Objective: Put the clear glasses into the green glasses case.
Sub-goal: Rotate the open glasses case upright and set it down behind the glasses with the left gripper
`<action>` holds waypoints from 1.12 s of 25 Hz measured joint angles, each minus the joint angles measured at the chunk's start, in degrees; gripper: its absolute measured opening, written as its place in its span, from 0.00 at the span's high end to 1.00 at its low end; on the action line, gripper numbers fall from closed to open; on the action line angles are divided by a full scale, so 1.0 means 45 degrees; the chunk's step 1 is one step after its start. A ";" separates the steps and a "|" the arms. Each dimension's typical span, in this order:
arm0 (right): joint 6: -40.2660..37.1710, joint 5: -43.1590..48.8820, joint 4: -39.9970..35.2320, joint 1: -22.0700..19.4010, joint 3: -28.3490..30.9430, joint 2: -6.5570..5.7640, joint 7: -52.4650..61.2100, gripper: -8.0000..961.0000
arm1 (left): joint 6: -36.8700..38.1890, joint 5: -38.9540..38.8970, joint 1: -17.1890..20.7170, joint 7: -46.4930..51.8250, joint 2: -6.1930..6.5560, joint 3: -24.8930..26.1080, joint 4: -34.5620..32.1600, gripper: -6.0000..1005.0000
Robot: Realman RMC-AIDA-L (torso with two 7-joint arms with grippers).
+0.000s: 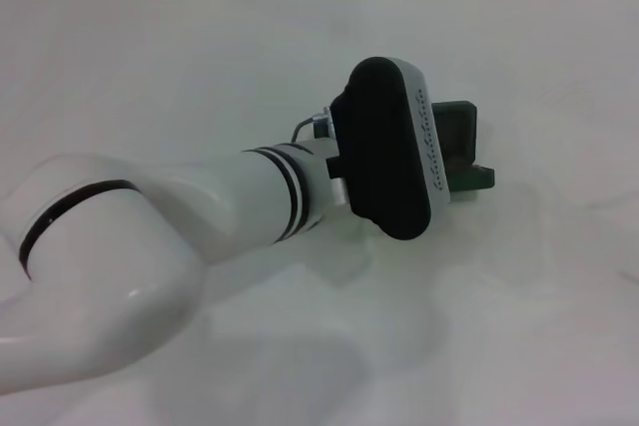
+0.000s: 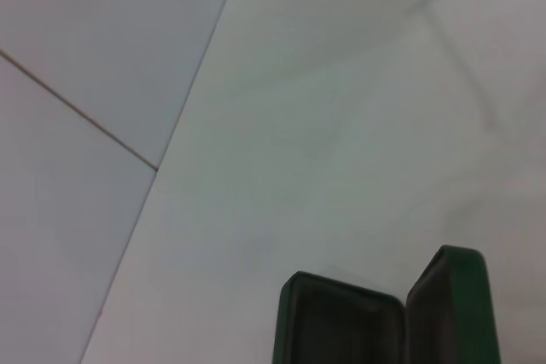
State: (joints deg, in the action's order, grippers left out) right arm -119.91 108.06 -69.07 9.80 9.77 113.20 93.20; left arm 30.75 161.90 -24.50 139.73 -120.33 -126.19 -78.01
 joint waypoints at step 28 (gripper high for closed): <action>0.0127 0.0088 0.0155 0.0191 -0.0286 -0.0031 -0.0009 0.92 | 0.1737 -0.0033 0.1773 -0.0001 0.0058 -0.0926 -0.3022 0.61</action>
State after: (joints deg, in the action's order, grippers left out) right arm -119.34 108.46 -68.37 10.66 8.48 113.06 93.16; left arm 38.57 161.75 -16.52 139.72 -120.07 -130.36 -91.61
